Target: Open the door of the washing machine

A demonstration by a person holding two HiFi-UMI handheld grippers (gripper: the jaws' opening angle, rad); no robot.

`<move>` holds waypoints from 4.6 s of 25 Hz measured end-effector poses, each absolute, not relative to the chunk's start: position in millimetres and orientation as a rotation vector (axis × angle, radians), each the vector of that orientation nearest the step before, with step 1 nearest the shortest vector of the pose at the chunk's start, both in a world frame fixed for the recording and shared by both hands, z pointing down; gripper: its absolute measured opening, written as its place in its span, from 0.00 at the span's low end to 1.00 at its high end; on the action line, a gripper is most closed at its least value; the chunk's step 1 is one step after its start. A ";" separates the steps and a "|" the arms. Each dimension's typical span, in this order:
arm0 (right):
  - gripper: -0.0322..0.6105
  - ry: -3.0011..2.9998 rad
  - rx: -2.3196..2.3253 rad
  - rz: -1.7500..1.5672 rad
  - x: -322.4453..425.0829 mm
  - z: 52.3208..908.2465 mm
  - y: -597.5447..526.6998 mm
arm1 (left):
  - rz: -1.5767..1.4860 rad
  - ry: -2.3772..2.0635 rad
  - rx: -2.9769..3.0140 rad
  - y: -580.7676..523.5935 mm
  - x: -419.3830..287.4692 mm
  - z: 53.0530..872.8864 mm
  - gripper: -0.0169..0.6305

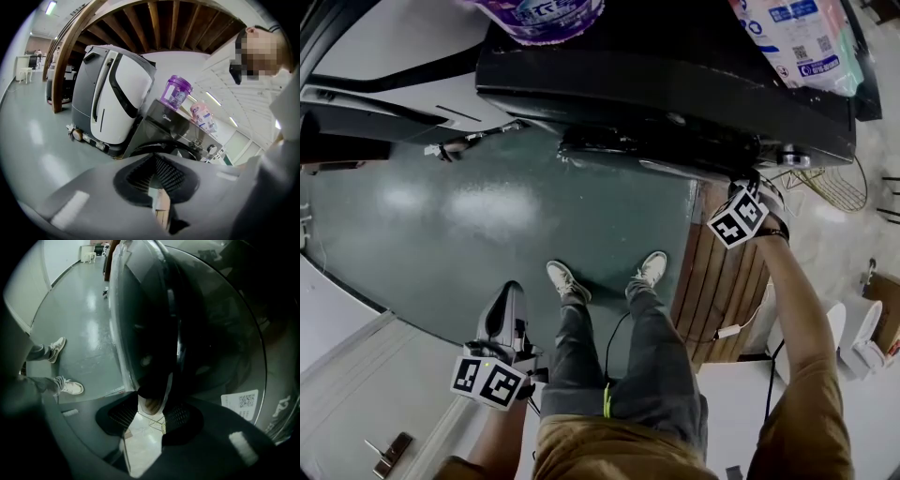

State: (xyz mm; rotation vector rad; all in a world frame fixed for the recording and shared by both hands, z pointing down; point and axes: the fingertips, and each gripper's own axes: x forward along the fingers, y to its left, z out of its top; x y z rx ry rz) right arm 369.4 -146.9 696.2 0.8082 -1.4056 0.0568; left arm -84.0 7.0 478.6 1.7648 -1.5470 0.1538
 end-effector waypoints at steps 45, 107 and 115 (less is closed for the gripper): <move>0.26 -1.325 0.844 0.367 258.6 711.9 79.3 | 0.129 -1.287 2.010 -7.8 -163.3 482.2 0.12; 0.13 -1.880 0.175 0.024 -77.4 664.6 196.3 | -0.219 -1.900 1.533 173.1 -297.2 433.1 0.12; 0.11 -1.914 0.134 -0.025 -137.5 663.1 187.6 | -0.215 -1.922 1.478 175.8 -340.0 439.3 0.12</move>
